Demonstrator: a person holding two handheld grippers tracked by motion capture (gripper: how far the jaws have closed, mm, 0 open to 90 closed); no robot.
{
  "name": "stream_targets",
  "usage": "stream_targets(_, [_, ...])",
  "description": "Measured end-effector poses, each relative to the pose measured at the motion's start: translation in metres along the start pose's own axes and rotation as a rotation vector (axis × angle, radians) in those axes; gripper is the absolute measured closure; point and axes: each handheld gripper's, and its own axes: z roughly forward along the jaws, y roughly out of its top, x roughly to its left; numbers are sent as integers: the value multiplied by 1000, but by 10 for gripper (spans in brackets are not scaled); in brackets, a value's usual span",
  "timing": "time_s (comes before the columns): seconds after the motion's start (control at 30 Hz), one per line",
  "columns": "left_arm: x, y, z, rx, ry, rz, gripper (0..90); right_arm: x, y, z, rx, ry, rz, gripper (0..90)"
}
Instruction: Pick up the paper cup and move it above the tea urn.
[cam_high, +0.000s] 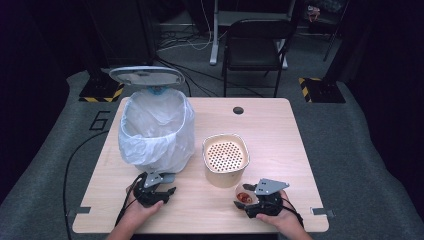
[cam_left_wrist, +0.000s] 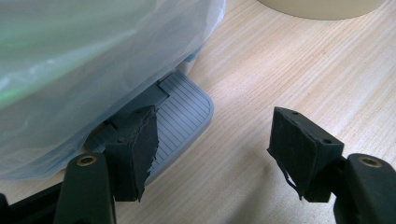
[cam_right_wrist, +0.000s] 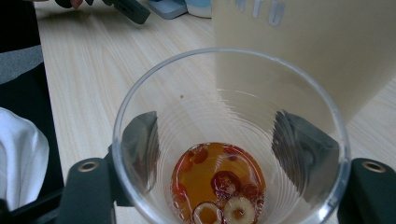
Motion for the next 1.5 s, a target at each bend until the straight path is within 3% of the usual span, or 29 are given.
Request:
stream_targets(0.57, [0, 0, 0, 6, -5, 3, 324, 1, 3, -3, 13, -34, -62, 398])
stream_targets(0.83, [0, 0, 0, 2, -3, 2, 324, -7, 5, -8, 15, -42, -41, 406])
stream_targets(0.97, [0, 0, 0, 5, -4, 4, 324, -15, 5, -12, 19, -42, -22, 412])
stream_targets(1.13, [0, 0, 0, 5, -4, 6, 324, -28, 5, -21, 20, -74, -10, 420])
stream_targets(1.5, [0, 0, 0, 4, -2, 7, 325, -69, 17, -38, 16, -150, 21, 439])
